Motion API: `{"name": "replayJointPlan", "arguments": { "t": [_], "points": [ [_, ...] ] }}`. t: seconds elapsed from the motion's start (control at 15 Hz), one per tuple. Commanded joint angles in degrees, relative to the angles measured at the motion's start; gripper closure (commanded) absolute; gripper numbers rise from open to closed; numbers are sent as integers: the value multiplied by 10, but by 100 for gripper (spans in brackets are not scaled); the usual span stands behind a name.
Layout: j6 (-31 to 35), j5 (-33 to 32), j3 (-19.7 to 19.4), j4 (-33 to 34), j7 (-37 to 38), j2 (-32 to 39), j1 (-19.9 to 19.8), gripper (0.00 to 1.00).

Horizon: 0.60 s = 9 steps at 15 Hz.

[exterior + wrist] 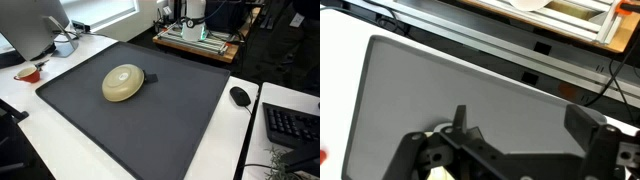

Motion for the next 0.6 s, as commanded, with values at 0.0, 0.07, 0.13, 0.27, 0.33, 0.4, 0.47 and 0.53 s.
{"name": "replayJointPlan", "arguments": {
  "t": [0.0, 0.07, 0.13, 0.27, 0.33, 0.4, 0.47, 0.53],
  "points": [
    [-2, -7, -12, 2, 10, 4, 18, 0],
    [-2, -7, -12, 2, 10, 4, 18, 0],
    [-2, -7, -12, 2, 10, 3, 18, 0],
    [-2, -7, -12, 2, 10, 3, 18, 0],
    [-2, -7, -12, 2, 10, 3, 18, 0],
    [8, -21, -7, 1, 12, 5, 15, 0],
    [32, -53, 3, -4, 17, 10, 9, 0],
    [53, -76, 6, -8, 15, 16, 9, 0]
  ]
}}
